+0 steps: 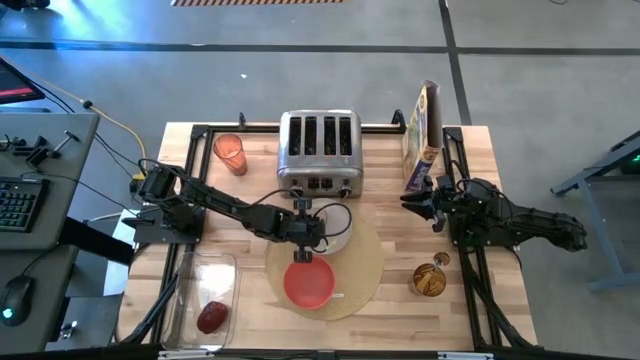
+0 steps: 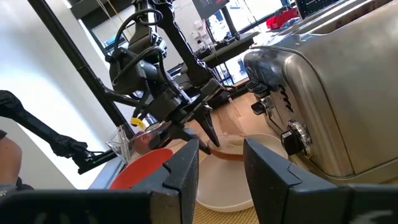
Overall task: Arrange a breakfast setting
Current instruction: Put the bagel bread on the plate on the placemat, then put the spoon on the placemat
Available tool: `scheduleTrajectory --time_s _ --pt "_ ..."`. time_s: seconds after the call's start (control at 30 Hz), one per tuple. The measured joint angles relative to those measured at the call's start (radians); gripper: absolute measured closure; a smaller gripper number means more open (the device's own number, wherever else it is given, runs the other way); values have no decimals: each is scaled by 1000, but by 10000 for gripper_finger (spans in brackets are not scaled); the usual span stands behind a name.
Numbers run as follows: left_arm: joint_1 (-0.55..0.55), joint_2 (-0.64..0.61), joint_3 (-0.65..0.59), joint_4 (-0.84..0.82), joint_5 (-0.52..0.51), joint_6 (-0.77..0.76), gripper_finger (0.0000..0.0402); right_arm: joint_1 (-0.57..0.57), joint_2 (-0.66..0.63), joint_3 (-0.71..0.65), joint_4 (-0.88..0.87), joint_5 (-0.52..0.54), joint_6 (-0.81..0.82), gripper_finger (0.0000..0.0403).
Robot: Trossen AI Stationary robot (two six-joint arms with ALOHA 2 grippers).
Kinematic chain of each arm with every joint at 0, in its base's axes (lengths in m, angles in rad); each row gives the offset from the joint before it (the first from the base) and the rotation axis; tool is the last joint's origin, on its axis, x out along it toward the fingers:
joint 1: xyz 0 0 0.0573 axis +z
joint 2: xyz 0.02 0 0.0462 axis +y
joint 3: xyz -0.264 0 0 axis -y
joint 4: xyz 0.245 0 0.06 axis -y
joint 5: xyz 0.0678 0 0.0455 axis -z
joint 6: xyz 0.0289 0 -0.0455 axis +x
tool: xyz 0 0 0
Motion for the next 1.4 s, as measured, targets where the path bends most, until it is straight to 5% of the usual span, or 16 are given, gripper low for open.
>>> scheduleTrajectory --time_s 0.47,1.4 --pt "0 -13 0 -3 73 -41 255 0 0 0 0 0 0 292" --pt "104 -379 1 341 88 4 264 0 0 0 0 0 0 292"
